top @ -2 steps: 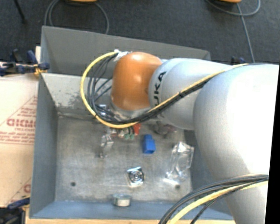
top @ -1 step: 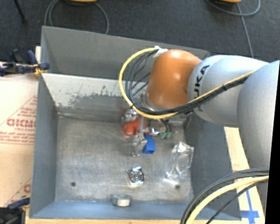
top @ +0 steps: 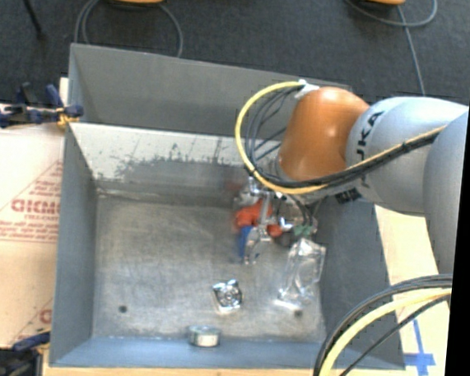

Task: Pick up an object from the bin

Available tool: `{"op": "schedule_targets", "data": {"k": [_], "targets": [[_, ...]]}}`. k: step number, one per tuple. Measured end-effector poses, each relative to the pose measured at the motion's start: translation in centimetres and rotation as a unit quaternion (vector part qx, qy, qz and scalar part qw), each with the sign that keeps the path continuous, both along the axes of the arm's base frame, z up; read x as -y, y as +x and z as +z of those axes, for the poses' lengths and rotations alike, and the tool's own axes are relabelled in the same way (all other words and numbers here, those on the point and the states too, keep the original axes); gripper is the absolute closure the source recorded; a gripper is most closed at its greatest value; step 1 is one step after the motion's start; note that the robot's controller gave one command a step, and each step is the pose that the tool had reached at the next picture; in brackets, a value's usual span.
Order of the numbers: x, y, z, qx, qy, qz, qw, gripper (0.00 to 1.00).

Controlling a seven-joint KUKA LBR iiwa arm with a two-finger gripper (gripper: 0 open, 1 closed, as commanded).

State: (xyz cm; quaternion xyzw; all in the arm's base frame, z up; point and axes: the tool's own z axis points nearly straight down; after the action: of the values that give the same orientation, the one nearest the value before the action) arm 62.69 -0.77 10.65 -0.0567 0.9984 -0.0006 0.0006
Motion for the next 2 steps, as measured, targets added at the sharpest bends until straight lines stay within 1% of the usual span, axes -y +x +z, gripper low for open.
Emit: {"op": "schedule_targets", "data": {"k": [1, 2], "targets": [[5.9, 1.1, -2.5, 0.0034, 0.002, -0.067, 0.9978, 0.00], [0.3, -0.7, -2.4, 0.0004, 0.001, -0.031, 0.9995, 0.00]]}}
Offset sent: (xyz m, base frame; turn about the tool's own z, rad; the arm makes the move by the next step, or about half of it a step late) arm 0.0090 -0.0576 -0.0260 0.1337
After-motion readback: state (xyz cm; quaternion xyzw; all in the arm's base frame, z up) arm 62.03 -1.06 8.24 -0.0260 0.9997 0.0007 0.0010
